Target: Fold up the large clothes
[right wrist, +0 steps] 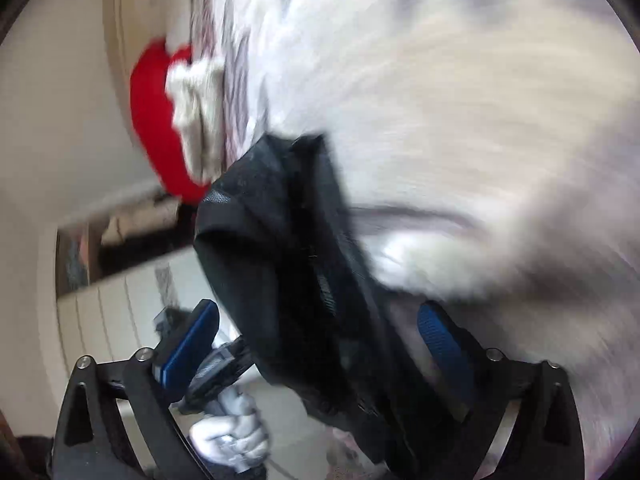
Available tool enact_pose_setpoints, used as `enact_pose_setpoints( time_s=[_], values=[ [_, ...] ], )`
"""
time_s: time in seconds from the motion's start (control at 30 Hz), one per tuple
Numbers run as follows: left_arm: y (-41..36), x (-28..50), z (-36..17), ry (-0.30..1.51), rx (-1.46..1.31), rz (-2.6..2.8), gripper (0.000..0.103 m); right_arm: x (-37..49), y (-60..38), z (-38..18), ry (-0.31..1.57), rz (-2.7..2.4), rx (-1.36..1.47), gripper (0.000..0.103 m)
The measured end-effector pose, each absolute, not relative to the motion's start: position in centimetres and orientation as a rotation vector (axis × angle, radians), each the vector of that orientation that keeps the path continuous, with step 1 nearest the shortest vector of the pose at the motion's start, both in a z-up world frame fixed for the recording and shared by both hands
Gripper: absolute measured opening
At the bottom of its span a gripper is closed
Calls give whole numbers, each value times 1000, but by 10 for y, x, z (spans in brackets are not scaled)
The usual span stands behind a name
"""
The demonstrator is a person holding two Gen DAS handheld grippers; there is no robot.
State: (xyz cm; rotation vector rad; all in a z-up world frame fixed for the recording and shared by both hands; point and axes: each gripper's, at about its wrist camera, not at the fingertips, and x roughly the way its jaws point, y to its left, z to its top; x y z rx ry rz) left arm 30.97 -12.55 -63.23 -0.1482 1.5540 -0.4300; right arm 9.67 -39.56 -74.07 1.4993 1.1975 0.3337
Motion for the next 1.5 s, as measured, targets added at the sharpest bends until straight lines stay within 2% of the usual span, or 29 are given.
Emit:
enact_pose_setpoints(
  time_s=[0.23, 0.27, 0.33, 0.37, 0.5, 0.63, 1.1, 1.33, 1.5],
  values=[
    [-107, 305, -629, 1560, -210, -446, 36, 151, -355, -748, 1354, 467, 1389, 103],
    [-106, 305, -628, 1563, -215, -445, 36, 153, -353, -749, 1358, 447, 1391, 99],
    [-101, 307, -620, 1573, -230, -436, 36, 155, -350, -746, 1384, 377, 1352, 67],
    [-96, 308, -614, 1572, -237, -428, 36, 154, -350, -746, 1411, 332, 1325, 42],
    [-68, 312, -614, 1540, -179, -314, 36, 147, -349, -731, 1415, 289, 1315, 28],
    [-45, 313, -646, 1557, -289, -348, 35, 154, -337, -709, 1426, 259, 1266, 22],
    [17, 301, -641, 1555, -527, -477, 35, 190, -216, -581, 1562, -17, 895, 19],
    [155, 237, -582, 1411, -659, -312, 35, 205, -119, -564, 1682, -158, 680, 19],
    [266, 157, -586, 1393, -779, -59, 35, 232, -22, -592, 1760, -197, 444, 19]
  ],
)
